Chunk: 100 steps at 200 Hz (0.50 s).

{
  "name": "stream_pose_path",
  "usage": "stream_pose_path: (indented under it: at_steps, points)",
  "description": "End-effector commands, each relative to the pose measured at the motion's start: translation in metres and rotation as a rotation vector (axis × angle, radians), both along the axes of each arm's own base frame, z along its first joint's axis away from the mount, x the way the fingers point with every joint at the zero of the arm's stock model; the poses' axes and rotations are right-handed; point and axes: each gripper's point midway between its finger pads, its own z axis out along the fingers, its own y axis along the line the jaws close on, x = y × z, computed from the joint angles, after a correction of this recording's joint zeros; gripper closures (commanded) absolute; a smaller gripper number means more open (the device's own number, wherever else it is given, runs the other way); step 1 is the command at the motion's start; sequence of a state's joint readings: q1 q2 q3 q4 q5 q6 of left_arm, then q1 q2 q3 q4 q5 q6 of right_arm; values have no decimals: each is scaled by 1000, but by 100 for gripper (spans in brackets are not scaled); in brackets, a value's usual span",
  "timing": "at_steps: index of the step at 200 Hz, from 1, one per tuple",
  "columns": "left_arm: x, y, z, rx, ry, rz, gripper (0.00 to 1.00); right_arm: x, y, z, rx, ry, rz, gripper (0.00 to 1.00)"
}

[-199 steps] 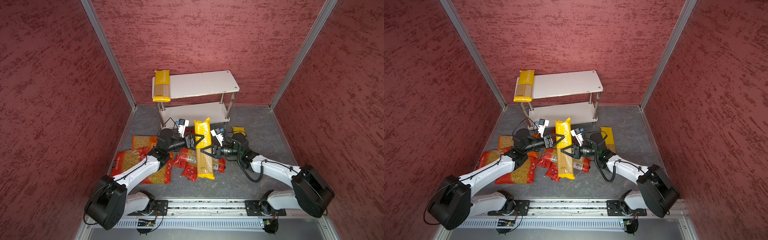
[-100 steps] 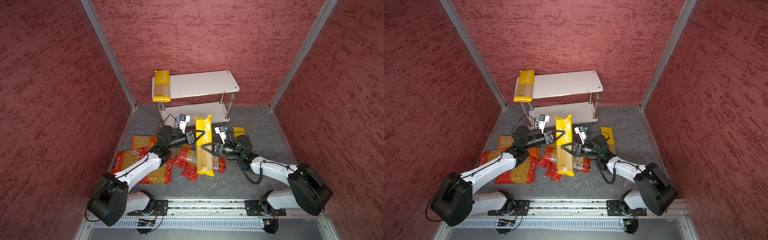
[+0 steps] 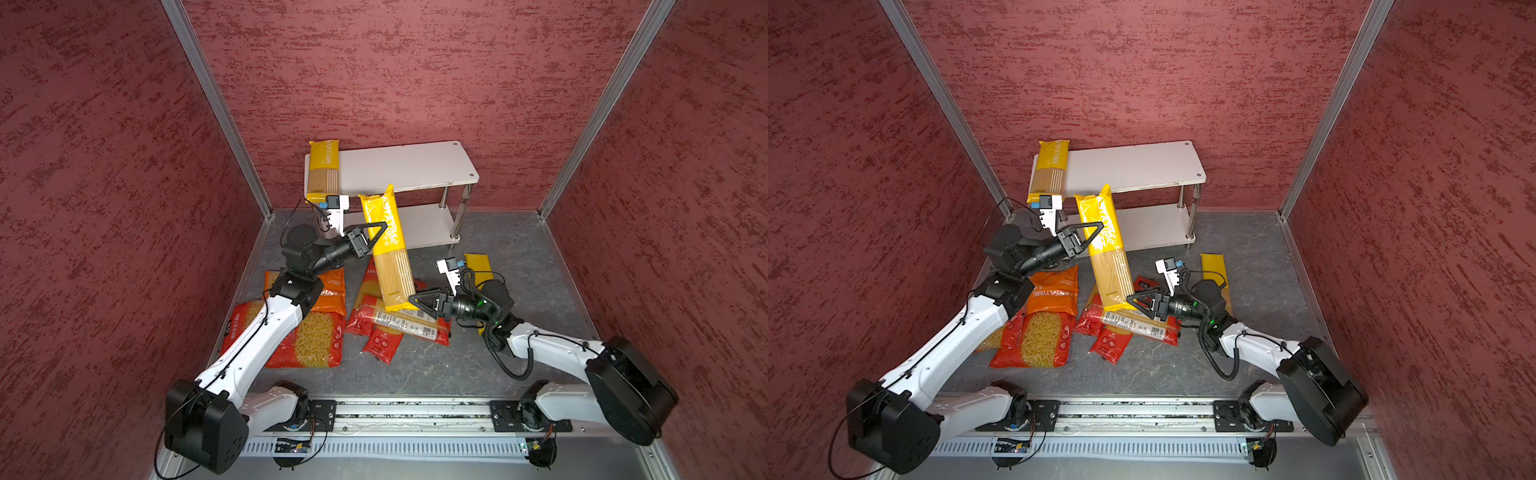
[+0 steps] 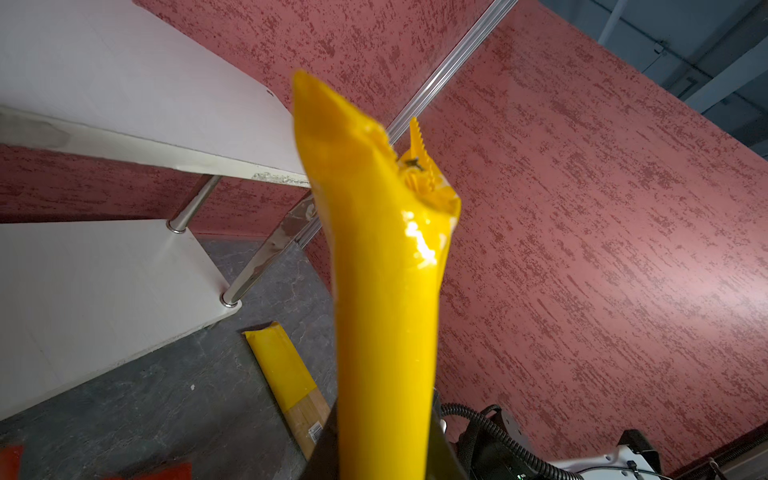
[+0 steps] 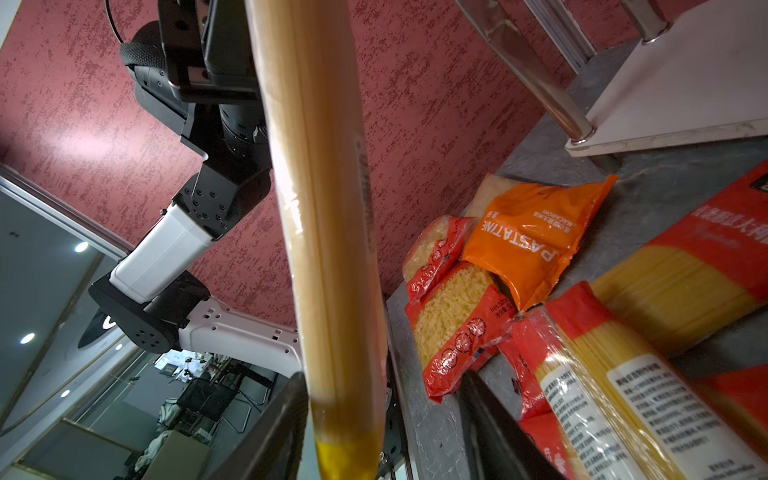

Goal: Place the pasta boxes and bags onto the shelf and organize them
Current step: 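Carry the upright yellow pack with both grippers toward the top shelf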

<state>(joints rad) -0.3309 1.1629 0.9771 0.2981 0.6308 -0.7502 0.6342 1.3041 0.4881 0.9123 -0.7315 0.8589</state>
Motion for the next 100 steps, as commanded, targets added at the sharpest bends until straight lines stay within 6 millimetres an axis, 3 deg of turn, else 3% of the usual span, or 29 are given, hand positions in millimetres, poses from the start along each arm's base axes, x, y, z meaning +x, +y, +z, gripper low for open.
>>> stream_pose_path:
  at_steps: [1, 53, 100]
  points:
    - [-8, -1, 38, -62, -81, -33, 96, 3, 2, 19, 33, -57, -22, 41]
    - [-4, 4, 41, -64, -82, -5, 95, 1, 14, 33, 60, -72, 21, 51]
    - [5, 10, 31, -44, -57, 52, 94, 3, 22, 37, 74, -77, 28, 59]
